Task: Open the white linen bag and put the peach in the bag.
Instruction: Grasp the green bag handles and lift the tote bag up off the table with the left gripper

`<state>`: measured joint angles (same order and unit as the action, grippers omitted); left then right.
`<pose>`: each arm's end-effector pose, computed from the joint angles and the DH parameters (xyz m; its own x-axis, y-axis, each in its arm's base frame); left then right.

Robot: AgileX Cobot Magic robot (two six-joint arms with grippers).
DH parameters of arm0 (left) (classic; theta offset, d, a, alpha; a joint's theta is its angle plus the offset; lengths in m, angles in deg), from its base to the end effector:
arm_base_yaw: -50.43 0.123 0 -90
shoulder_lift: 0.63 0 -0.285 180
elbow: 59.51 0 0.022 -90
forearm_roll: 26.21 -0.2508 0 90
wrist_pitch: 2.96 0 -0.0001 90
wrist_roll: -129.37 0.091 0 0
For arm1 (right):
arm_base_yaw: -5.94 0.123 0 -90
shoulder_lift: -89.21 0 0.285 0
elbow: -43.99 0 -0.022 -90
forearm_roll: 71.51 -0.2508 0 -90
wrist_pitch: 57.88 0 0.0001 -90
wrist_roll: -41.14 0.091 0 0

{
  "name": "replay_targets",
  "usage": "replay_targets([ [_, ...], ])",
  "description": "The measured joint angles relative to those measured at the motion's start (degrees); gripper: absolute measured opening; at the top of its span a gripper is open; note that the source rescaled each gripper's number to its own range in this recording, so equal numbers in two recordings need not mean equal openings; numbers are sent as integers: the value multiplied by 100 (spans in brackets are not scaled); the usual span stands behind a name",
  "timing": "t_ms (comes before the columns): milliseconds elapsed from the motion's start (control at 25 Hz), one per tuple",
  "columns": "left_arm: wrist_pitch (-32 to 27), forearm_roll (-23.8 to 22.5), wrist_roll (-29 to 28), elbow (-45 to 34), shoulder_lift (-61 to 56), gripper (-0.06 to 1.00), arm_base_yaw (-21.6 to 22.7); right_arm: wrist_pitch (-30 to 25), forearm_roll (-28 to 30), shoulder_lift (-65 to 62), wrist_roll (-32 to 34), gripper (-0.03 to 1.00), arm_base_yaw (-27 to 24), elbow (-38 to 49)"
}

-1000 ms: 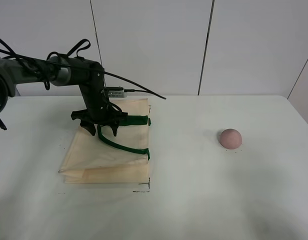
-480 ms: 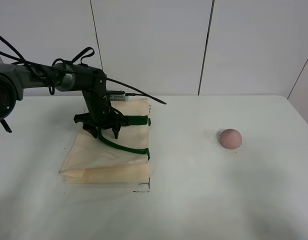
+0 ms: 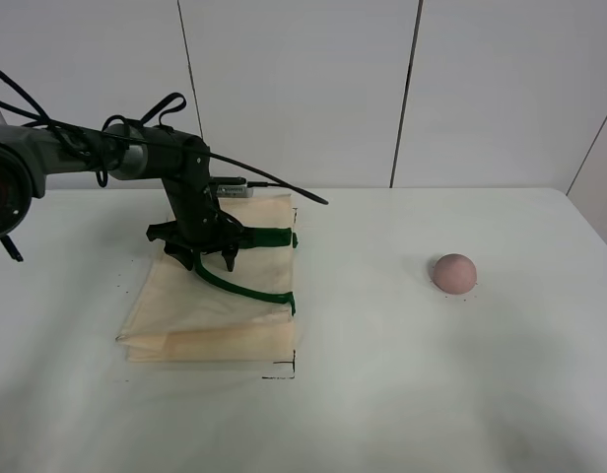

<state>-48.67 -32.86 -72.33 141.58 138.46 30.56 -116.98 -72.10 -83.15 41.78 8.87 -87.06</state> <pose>0.4472 -0.1536 0.1243 -0.9550 0.0345 -0.2946 0.0383 0.9992 -0.0072 -0.0033 0.0006 0.2778 -0.4338 -0.0057 -0.9010 -0.0519 0.9985 0.0187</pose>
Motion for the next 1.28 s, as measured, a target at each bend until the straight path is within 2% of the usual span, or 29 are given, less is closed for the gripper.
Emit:
replay_targets([
  [160,0,-5,0,0,0,94,0,0,0,0,0,100,0,0],
  [240,0,-54,0,0,0,87,0,0,0,0,0,100,0,0],
  [320,-12,-173,-59,0,0,75,0,0,-4,0,0,100,0,0],
  [360,-84,-387,-209,0,0,53,0,0,-4,0,0,100,0,0],
  [400,-134,-499,-318,0,0,40,0,0,-4,0,0,100,0,0],
  [480,-202,-749,-598,0,0,6,0,0,-4,0,0,100,0,0],
  [520,-236,-837,-710,0,0,0,0,0,-4,0,0,100,0,0],
  [720,-469,-954,-831,142,-3,0,0,0,-4,0,0,100,0,0],
  [840,-861,-948,-648,522,-191,0,0,0,-4,0,0,100,0,0],
  [1000,-1542,-853,27,1225,-599,0,0,0,-4,0,0,100,0,0],
  [1160,-2170,-562,718,1995,-914,0,0,0,-11,0,0,100,0,0],
  [1280,-2192,-396,1028,2305,-971,0,0,0,-11,0,0,100,0,0],
])
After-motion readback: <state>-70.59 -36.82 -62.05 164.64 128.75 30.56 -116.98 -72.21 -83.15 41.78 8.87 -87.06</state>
